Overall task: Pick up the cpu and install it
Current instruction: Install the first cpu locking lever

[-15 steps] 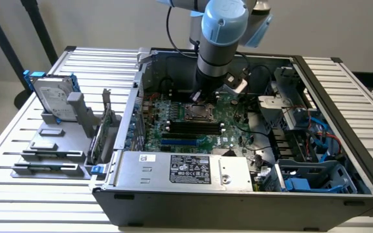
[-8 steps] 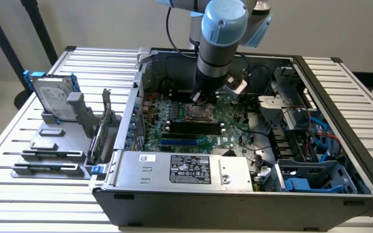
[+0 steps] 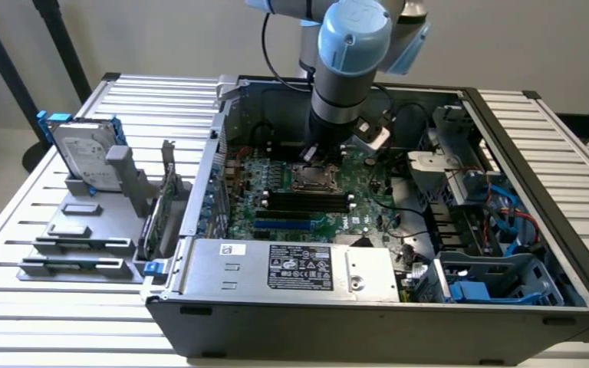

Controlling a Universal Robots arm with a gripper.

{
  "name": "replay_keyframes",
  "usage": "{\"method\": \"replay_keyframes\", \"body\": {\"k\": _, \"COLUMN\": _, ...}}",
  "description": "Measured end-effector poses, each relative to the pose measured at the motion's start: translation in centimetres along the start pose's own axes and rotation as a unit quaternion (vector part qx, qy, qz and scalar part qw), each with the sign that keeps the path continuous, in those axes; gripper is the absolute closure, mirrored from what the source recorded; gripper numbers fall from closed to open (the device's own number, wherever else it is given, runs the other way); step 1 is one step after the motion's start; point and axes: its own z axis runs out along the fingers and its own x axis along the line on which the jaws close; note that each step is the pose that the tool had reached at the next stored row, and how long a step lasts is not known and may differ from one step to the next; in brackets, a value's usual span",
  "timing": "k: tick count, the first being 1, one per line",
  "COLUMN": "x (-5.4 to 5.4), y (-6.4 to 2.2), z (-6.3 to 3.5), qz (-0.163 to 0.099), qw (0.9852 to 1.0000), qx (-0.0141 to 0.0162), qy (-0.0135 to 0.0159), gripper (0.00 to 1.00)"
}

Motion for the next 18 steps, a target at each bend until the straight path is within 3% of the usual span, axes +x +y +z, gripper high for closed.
{"method": "replay_keyframes", "body": {"k": 7, "x": 0.2, "y": -0.1, "z": -1.82, "qz": 0.001, "qw": 1.0, "qx": 0.0024, "qy": -0.0024, "gripper": 0.89}}
{"method": "replay_keyframes", "body": {"k": 18, "x": -2.0, "y": 1.42, "z": -5.34, "qz": 0.001, "qw": 1.0, "qx": 0.0024, "qy": -0.0024, "gripper": 0.89}}
